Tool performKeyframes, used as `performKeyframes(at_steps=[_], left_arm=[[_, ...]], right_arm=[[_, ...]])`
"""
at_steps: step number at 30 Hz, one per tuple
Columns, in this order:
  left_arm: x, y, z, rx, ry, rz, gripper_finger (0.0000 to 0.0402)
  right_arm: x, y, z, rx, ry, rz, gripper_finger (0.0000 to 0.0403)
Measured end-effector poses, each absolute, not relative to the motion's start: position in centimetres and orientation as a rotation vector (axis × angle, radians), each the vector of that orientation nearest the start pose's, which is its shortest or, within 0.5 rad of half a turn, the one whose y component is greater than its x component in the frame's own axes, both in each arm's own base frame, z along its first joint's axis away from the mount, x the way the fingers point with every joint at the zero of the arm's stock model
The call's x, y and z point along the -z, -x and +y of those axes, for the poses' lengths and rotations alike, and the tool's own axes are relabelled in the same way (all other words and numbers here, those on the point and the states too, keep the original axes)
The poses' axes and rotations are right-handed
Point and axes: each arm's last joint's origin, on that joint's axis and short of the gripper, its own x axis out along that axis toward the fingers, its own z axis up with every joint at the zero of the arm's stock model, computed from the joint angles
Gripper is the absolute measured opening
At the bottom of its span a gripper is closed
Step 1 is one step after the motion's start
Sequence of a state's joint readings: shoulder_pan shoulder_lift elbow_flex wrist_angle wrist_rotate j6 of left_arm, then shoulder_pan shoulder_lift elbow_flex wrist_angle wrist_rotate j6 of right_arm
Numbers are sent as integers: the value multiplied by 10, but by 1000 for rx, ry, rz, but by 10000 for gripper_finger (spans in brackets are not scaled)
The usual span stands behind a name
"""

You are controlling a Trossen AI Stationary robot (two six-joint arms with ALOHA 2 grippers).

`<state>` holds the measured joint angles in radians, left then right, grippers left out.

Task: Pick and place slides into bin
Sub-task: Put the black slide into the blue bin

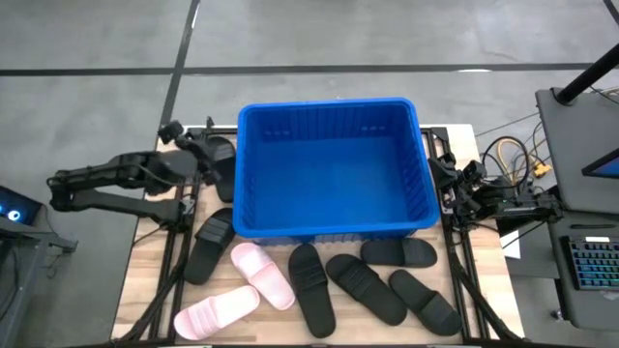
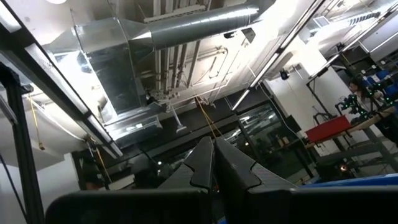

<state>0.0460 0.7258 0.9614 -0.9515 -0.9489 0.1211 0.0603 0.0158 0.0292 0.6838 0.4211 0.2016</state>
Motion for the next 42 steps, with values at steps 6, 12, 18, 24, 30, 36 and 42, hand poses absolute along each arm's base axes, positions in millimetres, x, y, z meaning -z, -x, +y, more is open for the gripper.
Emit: performKeyframes(at_steps=[6,12,18,24,30,36,42], left_arm=[[-304,-108,27,-846,-348,847,173],[-281,-109,26,-816,-321,925,173],[-263,-109,27,-763,-335,1092,173],[-255,-118,40,-787,-285,1211,173],[-243,-123,66,-852,-194,1374,173],[-237,-126,87,-747,-207,1456,173],[-245,-125,106,-753,-297,1351,173]], right_arm=[[-231,-73,-7,274,-367,-714,8],[-230,-74,-7,274,-368,-696,8],[-226,-77,-7,276,-375,-646,8],[-225,-78,-7,277,-373,-641,8],[-225,-78,-7,277,-374,-641,8],[-225,-78,-7,277,-373,-642,8],[-225,-78,-7,277,-373,-641,9]])
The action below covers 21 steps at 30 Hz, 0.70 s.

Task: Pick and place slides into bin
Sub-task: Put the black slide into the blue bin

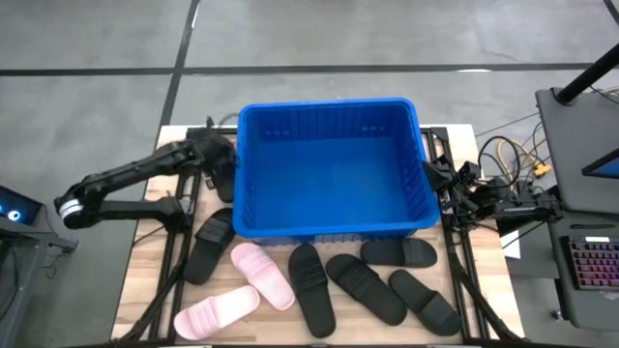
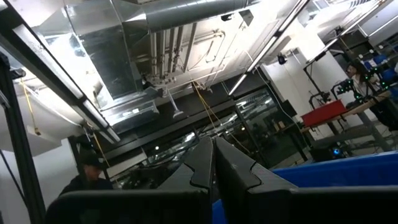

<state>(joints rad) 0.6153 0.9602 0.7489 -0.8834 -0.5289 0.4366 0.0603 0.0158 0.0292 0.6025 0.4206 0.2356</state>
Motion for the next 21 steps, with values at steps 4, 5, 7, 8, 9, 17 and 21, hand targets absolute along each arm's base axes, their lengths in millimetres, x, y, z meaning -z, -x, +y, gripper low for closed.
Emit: performKeyframes(at_steps=[4,5,7,8,9,17,21], left_arm=[[-243,-115,120,-769,-295,1370,173],[-241,-113,123,-757,-278,1386,173],[-236,-107,130,-733,-235,1409,173],[-234,-106,134,-722,-208,1411,173],[-232,-105,137,-707,-183,1412,173],[-216,-110,154,-567,-148,1427,173],[-208,-114,161,-550,-132,1456,173]], right_arm=[[-225,-78,-7,277,-374,-642,8],[-225,-78,-7,277,-373,-642,8],[-225,-78,-7,277,-373,-642,8],[-225,-78,-7,278,-373,-641,8],[-225,-78,-7,277,-373,-641,8],[-225,-78,-7,277,-373,-641,9],[-225,-78,-7,278,-370,-641,8]])
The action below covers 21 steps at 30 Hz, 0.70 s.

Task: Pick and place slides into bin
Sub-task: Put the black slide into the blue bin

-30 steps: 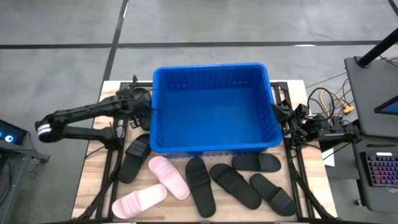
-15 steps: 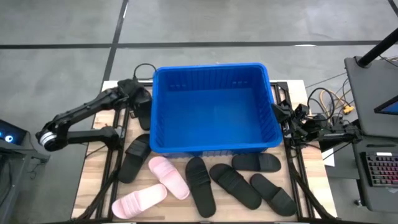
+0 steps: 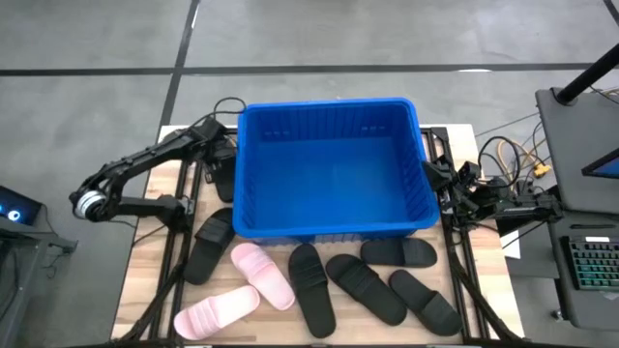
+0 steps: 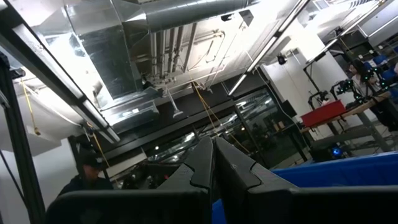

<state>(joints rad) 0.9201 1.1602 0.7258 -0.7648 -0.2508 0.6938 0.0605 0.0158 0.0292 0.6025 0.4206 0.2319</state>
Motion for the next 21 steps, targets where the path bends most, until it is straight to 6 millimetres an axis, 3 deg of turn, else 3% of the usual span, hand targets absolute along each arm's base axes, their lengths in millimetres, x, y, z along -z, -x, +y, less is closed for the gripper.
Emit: performKeyframes(at_steps=[13,21], left_arm=[[-179,-126,182,-580,-138,1588,145],[-176,-127,187,-637,-165,1605,95]], right_arm=[[-226,-78,-5,205,-393,-643,8],[-226,-78,-5,209,-382,-641,8]])
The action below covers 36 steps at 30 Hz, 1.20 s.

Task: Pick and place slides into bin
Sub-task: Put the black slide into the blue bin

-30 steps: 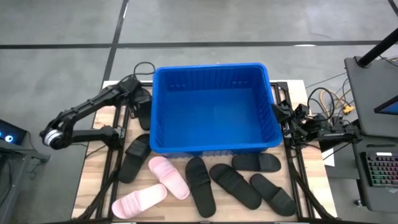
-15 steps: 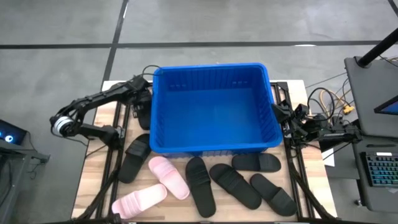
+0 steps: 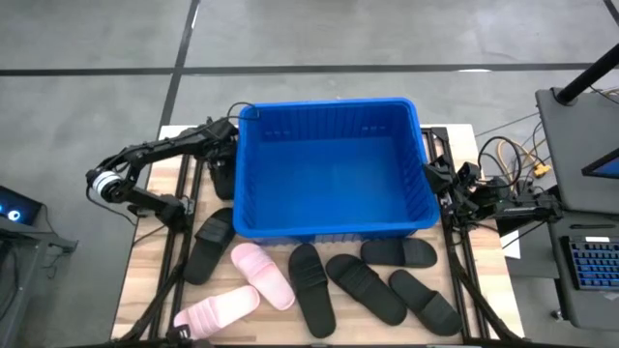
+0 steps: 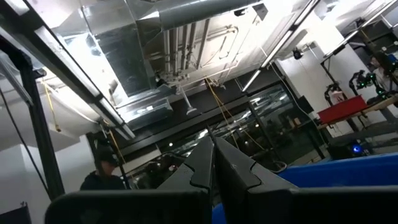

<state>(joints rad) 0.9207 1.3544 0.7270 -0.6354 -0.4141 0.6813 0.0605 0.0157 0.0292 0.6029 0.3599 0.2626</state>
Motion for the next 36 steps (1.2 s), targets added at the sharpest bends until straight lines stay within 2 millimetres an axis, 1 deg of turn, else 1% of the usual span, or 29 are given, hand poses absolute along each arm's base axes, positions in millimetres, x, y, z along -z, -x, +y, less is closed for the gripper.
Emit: performKeyframes(at_steps=[6,8,12,18,24,36], left_arm=[[-181,-126,186,-676,-185,1590,19],[-182,-126,186,-679,-186,1587,7],[-183,-125,185,-672,-186,1602,5],[-195,-123,183,-676,-194,1609,3],[-214,-118,175,-688,-206,1580,2],[-260,-110,165,-804,-282,1449,2]], right_arm=[[-226,-78,-6,213,-381,-641,8],[-226,-78,-6,214,-381,-641,9],[-226,-78,-6,218,-379,-641,8],[-226,-78,-6,218,-380,-642,8],[-226,-78,-6,217,-383,-642,8],[-226,-78,-6,218,-380,-642,8]])
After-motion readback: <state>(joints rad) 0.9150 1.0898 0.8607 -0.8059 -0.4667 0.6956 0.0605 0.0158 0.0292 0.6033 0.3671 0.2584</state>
